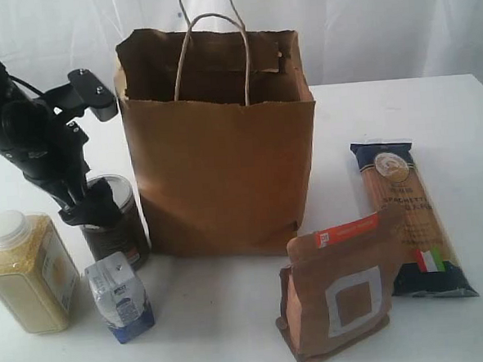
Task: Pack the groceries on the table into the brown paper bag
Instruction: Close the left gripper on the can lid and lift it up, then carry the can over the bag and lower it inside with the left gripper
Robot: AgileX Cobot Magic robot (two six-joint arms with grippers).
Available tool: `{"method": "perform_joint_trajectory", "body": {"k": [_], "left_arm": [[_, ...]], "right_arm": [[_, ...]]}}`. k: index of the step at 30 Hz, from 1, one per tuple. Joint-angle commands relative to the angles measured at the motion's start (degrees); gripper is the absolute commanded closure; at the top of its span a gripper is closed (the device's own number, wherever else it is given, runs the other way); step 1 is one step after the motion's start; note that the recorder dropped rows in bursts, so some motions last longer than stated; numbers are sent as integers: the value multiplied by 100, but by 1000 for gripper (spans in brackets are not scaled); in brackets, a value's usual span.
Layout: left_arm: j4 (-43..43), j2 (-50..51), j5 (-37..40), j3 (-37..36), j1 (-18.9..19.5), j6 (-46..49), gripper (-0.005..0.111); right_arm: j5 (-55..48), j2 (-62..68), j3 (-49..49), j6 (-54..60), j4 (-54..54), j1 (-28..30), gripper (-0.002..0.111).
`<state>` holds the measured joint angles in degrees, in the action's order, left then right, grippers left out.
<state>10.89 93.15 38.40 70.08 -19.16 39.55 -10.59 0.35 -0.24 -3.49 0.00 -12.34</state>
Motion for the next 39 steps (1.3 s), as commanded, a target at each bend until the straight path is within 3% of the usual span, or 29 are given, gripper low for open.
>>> {"method": "perform_joint_trajectory", "body": {"k": [1,10,12,15,16,18,23,29,39], "left_arm": [[78,176,71,-38,21,26,2],[78,489,-58,-38,21,74,2],[52,527,-108,-38,21,74,10],[4,542,-257,-38,21,74,42],[-10,542,-257,9,21,47,70],[-10,542,-182,178,21,-81,106],[-508,339,161,740,21,-676,107],[-2043,-289,1275,1351,21,-1619,107],[-1805,-1347,1809,2398,21,-2475,107]], "right_arm": [[43,-35,24,-8,0,34,108],[43,-35,24,-8,0,34,108],[43,-35,24,-8,0,34,108],[43,-35,24,-8,0,34,108],[43,-35,24,-8,0,34,108],[43,-35,24,-8,0,34,108],[43,-35,24,-8,0,34,108],[43,-35,24,-8,0,34,108],[43,-35,24,-8,0,34,108]]}}
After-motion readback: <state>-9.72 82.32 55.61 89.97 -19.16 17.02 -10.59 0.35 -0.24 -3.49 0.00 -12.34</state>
